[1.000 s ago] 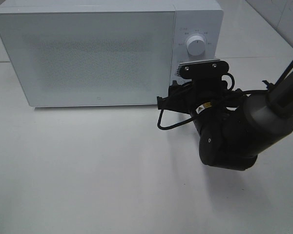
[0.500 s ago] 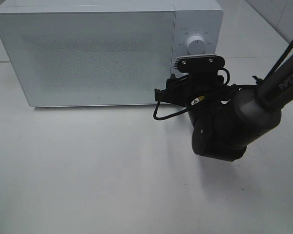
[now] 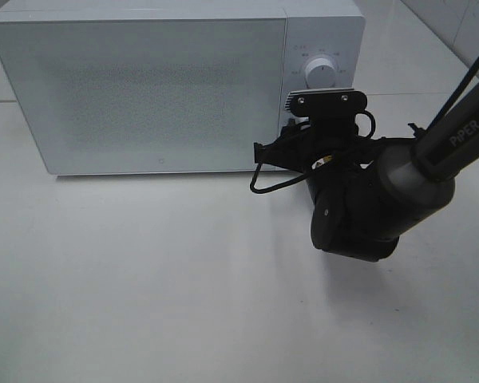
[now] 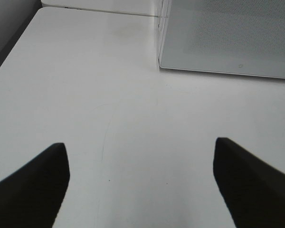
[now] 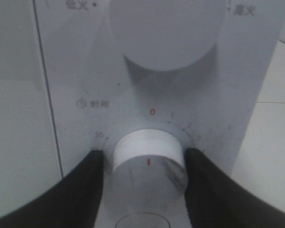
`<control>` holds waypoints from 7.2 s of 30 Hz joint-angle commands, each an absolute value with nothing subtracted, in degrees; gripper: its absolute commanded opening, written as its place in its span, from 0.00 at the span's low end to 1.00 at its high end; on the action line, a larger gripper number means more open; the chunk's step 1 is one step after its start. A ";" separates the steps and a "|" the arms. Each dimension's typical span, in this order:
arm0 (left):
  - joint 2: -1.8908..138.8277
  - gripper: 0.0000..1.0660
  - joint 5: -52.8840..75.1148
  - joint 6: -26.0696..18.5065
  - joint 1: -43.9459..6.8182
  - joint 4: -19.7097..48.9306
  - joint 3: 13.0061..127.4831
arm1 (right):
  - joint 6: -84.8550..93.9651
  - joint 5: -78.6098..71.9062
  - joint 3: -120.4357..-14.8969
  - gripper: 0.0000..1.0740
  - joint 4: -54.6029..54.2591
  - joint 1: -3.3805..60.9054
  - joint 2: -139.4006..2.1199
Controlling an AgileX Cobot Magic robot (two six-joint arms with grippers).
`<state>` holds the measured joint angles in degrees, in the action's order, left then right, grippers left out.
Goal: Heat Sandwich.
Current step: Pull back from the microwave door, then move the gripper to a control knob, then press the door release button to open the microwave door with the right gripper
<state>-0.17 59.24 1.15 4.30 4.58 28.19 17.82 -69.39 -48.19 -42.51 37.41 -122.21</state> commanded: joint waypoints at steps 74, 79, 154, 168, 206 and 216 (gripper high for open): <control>-1.55 0.72 59.19 1.09 4.41 4.98 28.07 | -79.07 -77.69 -48.53 0.03 -41.48 37.30 -122.04; -1.55 0.72 59.19 1.09 4.41 4.98 28.07 | -78.27 -77.69 -48.41 0.19 -41.42 37.36 -122.04; -1.55 0.72 59.19 1.09 4.41 4.98 28.07 | 7.16 60.56 -52.88 0.70 -8.42 -6.02 -69.33; -1.55 0.72 59.19 1.09 4.41 4.98 28.07 | 7.05 62.28 -41.14 0.70 -7.91 -6.30 -39.02; -1.32 0.72 59.19 1.09 4.41 4.98 28.07 | -0.34 59.47 -28.82 0.70 -2.01 -6.25 1.83; -1.32 0.72 59.19 1.09 4.41 4.98 28.07 | -0.34 59.47 -28.82 0.69 -2.01 -6.25 1.83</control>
